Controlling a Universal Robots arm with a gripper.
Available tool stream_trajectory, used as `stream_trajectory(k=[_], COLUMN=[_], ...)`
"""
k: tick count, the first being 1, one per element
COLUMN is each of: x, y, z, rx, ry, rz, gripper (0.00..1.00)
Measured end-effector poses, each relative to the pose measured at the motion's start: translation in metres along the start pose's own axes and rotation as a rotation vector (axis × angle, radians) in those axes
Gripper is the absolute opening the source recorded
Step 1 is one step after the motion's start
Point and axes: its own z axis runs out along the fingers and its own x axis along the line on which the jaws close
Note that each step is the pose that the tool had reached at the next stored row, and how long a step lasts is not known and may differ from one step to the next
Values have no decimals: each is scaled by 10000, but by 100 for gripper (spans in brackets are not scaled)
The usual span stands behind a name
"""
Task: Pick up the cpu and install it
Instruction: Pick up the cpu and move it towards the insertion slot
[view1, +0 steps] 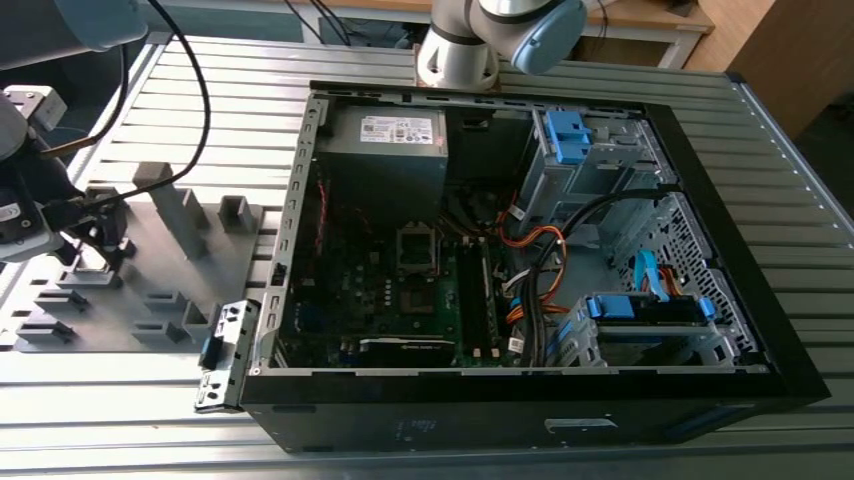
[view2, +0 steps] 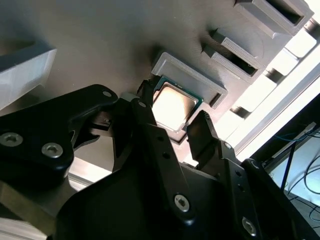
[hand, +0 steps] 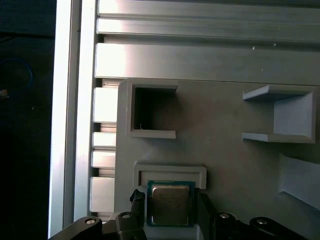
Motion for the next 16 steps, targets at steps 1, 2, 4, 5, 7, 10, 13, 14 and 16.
stream_trajectory(k=[1,2,4,5,7,10,13,14,16], x=[0,0,0,0,-1,-1,0,0,0], y=[0,0,0,0,0,0,-1,-1,-1], z=[0,0,0,0,2,29,36,36,37], rx=[0,0,0,0,1,0,1,1,0], ry=[0,1,1,1,2,0,3,3,1], rz=[-1,-1,-1,-1,-1,-1,-1,-1,-1], gripper=[54,54,55,55,61,61,61,61,61])
